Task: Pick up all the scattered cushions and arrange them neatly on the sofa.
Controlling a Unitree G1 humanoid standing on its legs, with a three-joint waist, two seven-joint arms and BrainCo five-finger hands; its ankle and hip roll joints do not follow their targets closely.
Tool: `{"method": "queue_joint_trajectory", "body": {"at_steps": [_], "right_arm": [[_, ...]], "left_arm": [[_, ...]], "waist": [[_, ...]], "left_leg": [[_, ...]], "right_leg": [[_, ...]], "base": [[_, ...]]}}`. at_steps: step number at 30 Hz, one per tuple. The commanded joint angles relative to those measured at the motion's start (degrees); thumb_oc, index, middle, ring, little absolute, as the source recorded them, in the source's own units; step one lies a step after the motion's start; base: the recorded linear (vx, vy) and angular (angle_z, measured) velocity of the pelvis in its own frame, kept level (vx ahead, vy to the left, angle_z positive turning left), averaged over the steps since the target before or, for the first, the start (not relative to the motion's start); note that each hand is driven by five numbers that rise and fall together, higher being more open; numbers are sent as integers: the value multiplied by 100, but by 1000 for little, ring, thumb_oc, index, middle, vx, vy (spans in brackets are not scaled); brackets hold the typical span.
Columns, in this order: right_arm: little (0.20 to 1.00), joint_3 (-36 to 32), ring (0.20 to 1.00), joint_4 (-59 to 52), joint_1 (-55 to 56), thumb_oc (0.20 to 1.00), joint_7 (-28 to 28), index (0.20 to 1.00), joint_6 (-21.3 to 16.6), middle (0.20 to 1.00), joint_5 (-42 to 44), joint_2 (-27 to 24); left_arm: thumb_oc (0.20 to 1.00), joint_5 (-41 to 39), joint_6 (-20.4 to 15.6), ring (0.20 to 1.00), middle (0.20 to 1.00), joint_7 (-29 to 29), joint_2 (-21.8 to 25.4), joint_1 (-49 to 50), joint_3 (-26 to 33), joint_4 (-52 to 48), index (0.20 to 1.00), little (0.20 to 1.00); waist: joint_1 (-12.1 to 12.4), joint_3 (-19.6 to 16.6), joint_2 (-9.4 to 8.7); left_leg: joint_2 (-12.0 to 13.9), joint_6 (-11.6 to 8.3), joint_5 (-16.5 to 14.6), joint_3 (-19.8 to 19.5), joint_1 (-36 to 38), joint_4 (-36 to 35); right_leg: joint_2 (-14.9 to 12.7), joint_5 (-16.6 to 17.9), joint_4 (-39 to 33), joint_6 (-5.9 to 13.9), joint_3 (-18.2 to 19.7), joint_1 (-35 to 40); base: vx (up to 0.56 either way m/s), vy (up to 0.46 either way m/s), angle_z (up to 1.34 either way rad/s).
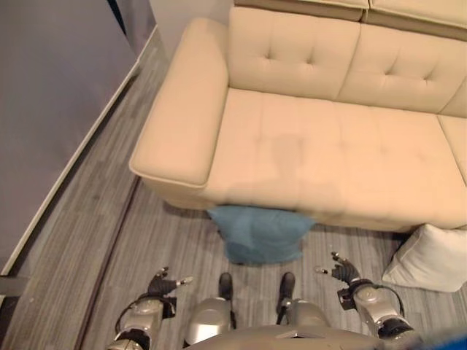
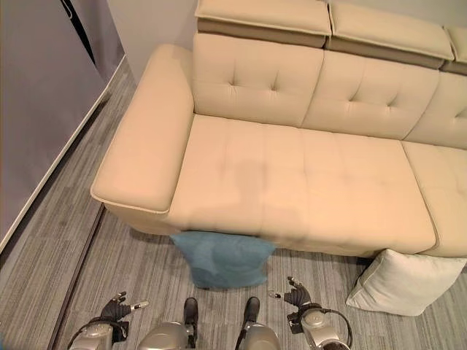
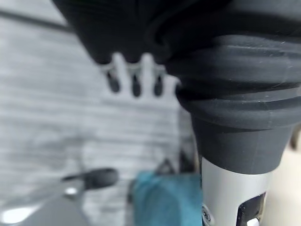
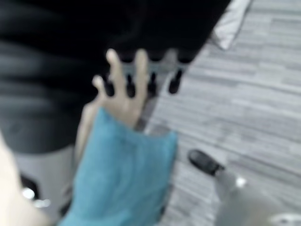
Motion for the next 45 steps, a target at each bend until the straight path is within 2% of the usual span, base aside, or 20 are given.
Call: {"method": "queue_joint_trajectory", "body": {"at_steps": [1,4,6,10,11,12,13,14,15,16,18,21,22,25,27,29,35,45], "right_arm": [[1000,41,1000,-307,-201,1000,-177,1000,-194,1000,103,-289],[1000,-12,1000,-447,-247,1000,-326,1000,-237,1000,101,-343],[1000,-196,1000,-988,-472,1000,-836,1000,-388,1000,97,-456],[1000,-247,1000,-1312,-878,1000,-1261,1000,-466,1000,41,-592],[1000,-238,1000,-1453,-1061,1000,-1400,1000,-517,1000,-20,-699],[1000,-246,1000,-1456,-1070,1000,-1401,1000,-518,1000,-19,-699],[1000,-218,1000,-1512,-1193,1000,-1533,1000,-525,1000,-62,-735],[1000,-253,1000,-1588,-1393,1000,-1708,1000,-566,1000,-38,-760],[1000,-254,1000,-1587,-1396,1000,-1709,1000,-567,1000,-38,-761],[1000,-265,1000,-1715,-1595,1000,-1961,1000,-593,1000,-91,-789],[1000,-255,1000,-1714,-1701,1000,-2079,1000,-620,1000,-120,-803],[1000,-306,1000,-1806,-1986,1000,-2430,1000,-623,1000,-167,-868],[1000,-308,1000,-1806,-1990,1000,-2433,1000,-621,1000,-168,-867],[1000,-392,1000,-1829,-2211,1000,-2529,1000,-741,1000,150,-817],[1000,-419,1000,-1842,-2255,1000,-2590,1000,-750,1000,185,-844],[1000,-440,1000,-1802,-2399,1000,-2586,1000,-792,1000,342,-892],[1000,-331,1000,-1643,-2887,1000,-2225,1000,-926,1000,913,-1109],[1000,57,1000,-1663,-3962,1000,-2126,1000,-934,1000,1036,-1672]], "left_arm": [[1000,-304,-220,1000,1000,240,22,-379,-22,-234,1000,1000],[1000,-441,-283,1000,1000,378,14,-466,-57,-475,1000,1000],[1000,-746,-549,1000,1000,889,65,-856,-135,-1122,1000,1000],[1000,-923,-747,1000,1000,1223,81,-1453,-325,-1397,1000,1000],[1000,-1032,-828,1000,1000,1358,72,-1651,-344,-1440,1000,1000],[1000,-1032,-829,1000,1000,1359,74,-1663,-346,-1442,1000,1000],[1000,-1100,-906,1000,1000,1465,65,-1789,-376,-1530,1000,1000],[1000,-1157,-963,1000,1000,1627,52,-2025,-391,-1541,1000,1000],[1000,-1157,-964,1000,1000,1627,52,-2030,-391,-1538,1000,1000],[1000,-1314,-1046,1000,1000,1805,39,-2275,-412,-1608,1000,1000],[1000,-1314,-1059,1000,1000,1856,48,-2407,-442,-1569,1000,1000],[1000,-1290,-1070,1000,1000,2034,97,-2773,-548,-1581,1000,1000],[1000,-1289,-1070,1000,1000,2036,96,-2781,-549,-1578,1000,1000],[1000,-1433,-1063,1000,1000,2059,153,-3148,-602,-1450,1000,1000],[1000,-1480,-1073,1000,1000,2066,178,-3243,-629,-1471,1000,1000],[1000,-1682,-1102,1000,1000,2019,221,-3530,-645,-1492,1000,1000],[1000,-2323,-1178,1000,1000,1768,389,-4034,-597,-1574,1000,1000],[1000,-2179,-1098,1000,1000,1936,996,-5052,-855,-1512,1000,1000]], "waist": [[63,207,-34],[43,342,3],[-47,695,82],[-151,836,136],[-181,868,150],[-192,867,142],[-200,898,150],[-238,901,152],[-239,882,150],[-293,944,145],[-316,937,145],[-385,969,134],[-384,953,131],[-501,970,130],[-529,978,128],[-590,947,122],[-641,940,89],[-721,1049,60]], "left_leg": [[-55,-254,-282,-924,-474,616],[-41,-284,-227,-995,-714,685],[-26,-344,-116,-1103,-1516,1024],[-47,-370,-103,-1150,-2491,1565],[-28,-405,-283,-1174,-2923,1909],[-57,-375,-126,-1155,-3026,1903],[-28,-400,-304,-1186,-3223,2081],[-16,-401,-345,-1184,-3760,2410],[-18,-400,-351,-1182,-3794,2428],[2,-421,-404,-1166,-4291,2733],[15,-424,-437,-1156,-4523,2869],[54,-419,-530,-1147,-5305,3347],[53,-419,-538,-1145,-5338,3367],[129,-424,-608,-1124,-6065,3777],[124,-418,-625,-1117,-6235,3869],[94,-396,-686,-1100,-6718,4140],[34,-302,-864,-1054,-7396,4663],[-48,-200,-1032,-947,-8380,5327]], "right_leg": [[-175,-283,575,298,-57,-193],[-189,-312,668,271,-142,-394],[-258,-387,1209,194,-231,-1205],[-396,-491,1836,135,-278,-2190],[-425,-654,2196,162,-190,-2636],[-455,-505,2150,119,-223,-2712],[-462,-670,2361,158,-165,-2939],[-551,-707,2721,152,-104,-3494],[-554,-713,2739,152,-99,-3528],[-621,-782,3108,149,-16,-4029],[-649,-818,3249,144,14,-4270],[-730,-909,3747,115,170,-5042],[-732,-916,3766,115,176,-5077],[-761,-992,4230,86,324,-5849],[-766,-1008,4324,81,349,-6029],[-770,-1040,4540,81,437,-6535],[-740,-1156,4967,91,651,-7289],[-743,-1251,5555,104,922,-8380]], "base": [[-118,-78,21],[-146,-60,31],[-341,-74,14],[-188,-38,20],[-155,2,18],[-77,-16,9],[-125,3,2],[-47,-16,2],[-144,6,4],[-70,-3,5],[-67,24,3],[-40,30,-6],[-27,30,-6],[-2,15,0],[22,46,-7],[61,63,-7],[44,22,-16],[51,25,-1]]}}
